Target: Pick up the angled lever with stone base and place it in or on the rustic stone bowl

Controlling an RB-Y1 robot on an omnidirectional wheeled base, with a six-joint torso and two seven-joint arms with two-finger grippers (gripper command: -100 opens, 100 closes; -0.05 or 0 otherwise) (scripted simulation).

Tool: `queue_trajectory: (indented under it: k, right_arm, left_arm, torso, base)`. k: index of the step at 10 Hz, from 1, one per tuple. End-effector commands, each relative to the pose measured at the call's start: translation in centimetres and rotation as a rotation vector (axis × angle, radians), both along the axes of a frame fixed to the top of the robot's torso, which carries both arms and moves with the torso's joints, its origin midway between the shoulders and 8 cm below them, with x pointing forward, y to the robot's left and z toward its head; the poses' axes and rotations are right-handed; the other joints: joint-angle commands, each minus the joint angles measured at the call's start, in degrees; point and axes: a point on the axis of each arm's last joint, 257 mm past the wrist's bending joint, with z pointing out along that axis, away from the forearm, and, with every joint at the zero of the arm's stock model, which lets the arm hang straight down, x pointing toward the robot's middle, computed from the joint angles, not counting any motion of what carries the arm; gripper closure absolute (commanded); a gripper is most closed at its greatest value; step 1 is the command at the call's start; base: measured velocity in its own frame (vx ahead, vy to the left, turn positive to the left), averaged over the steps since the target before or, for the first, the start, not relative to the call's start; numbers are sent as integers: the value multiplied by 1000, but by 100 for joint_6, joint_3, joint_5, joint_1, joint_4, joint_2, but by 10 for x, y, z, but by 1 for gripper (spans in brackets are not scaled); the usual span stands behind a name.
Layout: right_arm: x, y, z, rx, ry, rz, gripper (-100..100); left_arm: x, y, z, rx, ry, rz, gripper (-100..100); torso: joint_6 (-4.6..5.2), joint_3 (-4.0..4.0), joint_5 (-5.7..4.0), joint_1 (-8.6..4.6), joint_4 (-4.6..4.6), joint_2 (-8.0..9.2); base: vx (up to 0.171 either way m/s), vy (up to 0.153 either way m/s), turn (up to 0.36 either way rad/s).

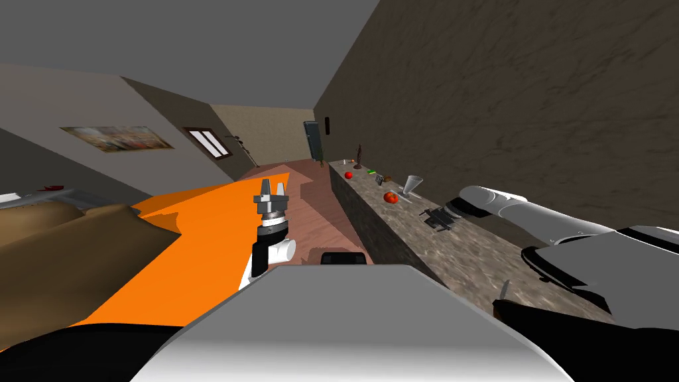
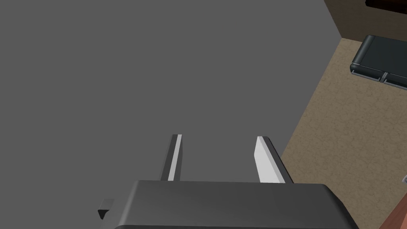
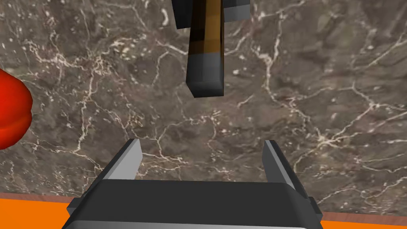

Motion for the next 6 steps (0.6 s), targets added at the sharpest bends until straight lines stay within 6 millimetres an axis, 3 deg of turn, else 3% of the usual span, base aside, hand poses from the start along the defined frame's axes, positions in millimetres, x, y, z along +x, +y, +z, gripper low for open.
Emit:
queue_trajectory:
  k: [1, 2, 3, 4, 5, 6]
  right_arm:
    - [-15, -16, 4, -47, 38, 18, -100]
    - [-20, -22, 4, -63, 51, 22, -100]
    - [-16, -18, 5, -50, 40, 18, -100]
    - [-16, -19, 5, -53, 42, 19, 0]
    - [-17, -19, -6, -57, 38, 17, -100]
    - [-17, -18, -11, -59, 36, 16, -100]
  left_arm:
    - [0, 0, 0, 0, 0, 0, 0]
    - [0, 0, 0, 0, 0, 0, 0]
    - [0, 0, 0, 0, 0, 0, 0]
    - [0, 0, 0, 0, 0, 0, 0]
    - [0, 0, 0, 0, 0, 0, 0]
    - [0, 0, 0, 0, 0, 0, 0]
  torso:
    - [0, 0, 0, 0, 0, 0]
    - [2, -10, -3, -21, -3, -19]
    - [1, -15, -8, -28, -6, -25]
    - [1, -4, -2, 13, -3, -4]
    - [1, 7, 8, 45, 2, 14]
    - [0, 12, 11, 59, 4, 23]
  base:
    - [144, -224, 78]
    - [148, -238, 69]
    - [56, -102, 26]
    - [10, -20, 1]
    - [-2, -2, 27]
    - [-11, 11, 30]
